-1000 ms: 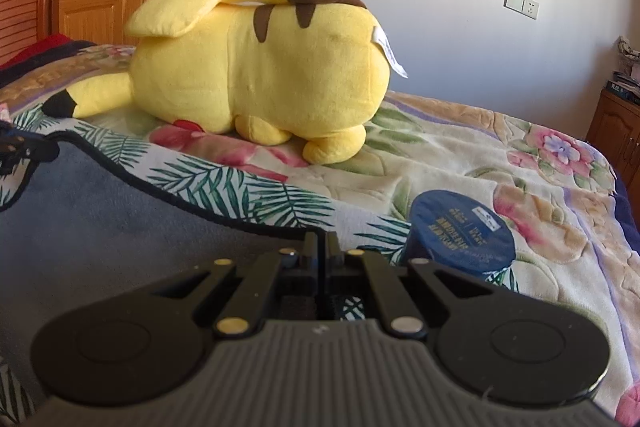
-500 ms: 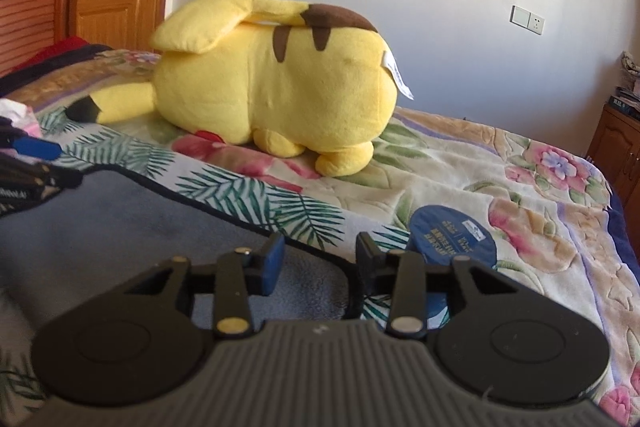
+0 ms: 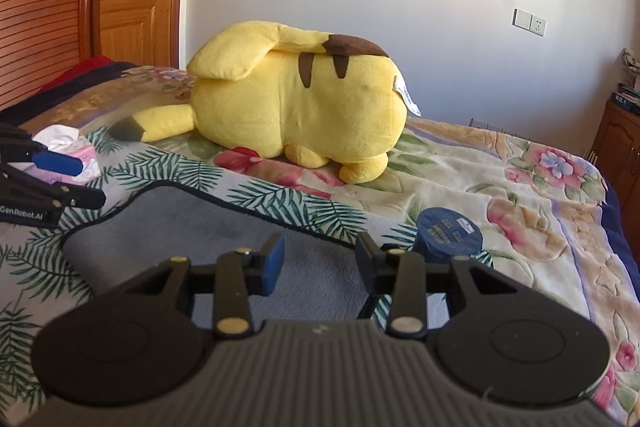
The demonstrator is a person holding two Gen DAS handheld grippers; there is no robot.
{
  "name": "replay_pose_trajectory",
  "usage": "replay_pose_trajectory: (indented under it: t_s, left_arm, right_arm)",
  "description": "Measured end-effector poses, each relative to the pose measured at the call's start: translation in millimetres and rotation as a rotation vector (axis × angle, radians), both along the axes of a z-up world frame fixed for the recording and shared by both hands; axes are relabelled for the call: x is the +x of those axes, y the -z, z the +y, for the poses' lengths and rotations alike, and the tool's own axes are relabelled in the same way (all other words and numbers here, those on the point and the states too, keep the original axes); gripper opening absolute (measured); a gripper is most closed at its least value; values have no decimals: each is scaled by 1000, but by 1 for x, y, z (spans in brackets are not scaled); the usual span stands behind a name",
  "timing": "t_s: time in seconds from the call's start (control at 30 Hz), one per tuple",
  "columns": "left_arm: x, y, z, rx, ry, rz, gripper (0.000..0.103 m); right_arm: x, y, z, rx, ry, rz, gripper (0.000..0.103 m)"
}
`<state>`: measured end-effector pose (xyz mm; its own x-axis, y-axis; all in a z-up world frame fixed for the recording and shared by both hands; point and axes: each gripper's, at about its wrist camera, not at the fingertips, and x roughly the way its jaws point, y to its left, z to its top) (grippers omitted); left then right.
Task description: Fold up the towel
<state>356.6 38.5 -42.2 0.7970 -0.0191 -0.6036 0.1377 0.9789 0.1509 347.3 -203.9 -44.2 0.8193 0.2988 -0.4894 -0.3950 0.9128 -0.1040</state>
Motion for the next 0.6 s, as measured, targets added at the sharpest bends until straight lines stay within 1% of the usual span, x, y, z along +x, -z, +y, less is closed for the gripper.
replay_pose_trajectory:
  t_s: [0.17,0.4,0.6]
  left_arm:
    - [-22,-13,-2,-5,17,7,33]
    - [-49,-32,-7,-2,40,5,33]
    - [-72,-40,-8,-7,41,10,34]
  right_arm:
    - [-18,-8,1,2,1,7,40]
    - [-42,-29,-3,22,13,0,41]
    - [-60,-42,-12,54,38,-4,42]
